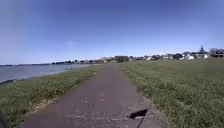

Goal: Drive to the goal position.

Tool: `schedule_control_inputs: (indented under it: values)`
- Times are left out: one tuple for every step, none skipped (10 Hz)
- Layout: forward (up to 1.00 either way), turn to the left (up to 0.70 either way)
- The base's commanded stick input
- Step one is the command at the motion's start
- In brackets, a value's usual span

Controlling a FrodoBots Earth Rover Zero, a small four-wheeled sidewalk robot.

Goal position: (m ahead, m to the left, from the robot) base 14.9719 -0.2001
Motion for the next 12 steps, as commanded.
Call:
schedule_control_inputs:
  values:
    - [0.7, 0.0]
    - [0.7, 0.0]
    - [0.7, 0.0]
    - [0.7, 0.0]
    - [0.7, 0.0]
    - [0.7, 0.0]
    - [0.7, 0.0]
    - [0.7, 0.0]
    - [0.7, 0.0]
    - [0.7, 0.0]
    - [0.7, 0.0]
    - [0.7, 0.0]
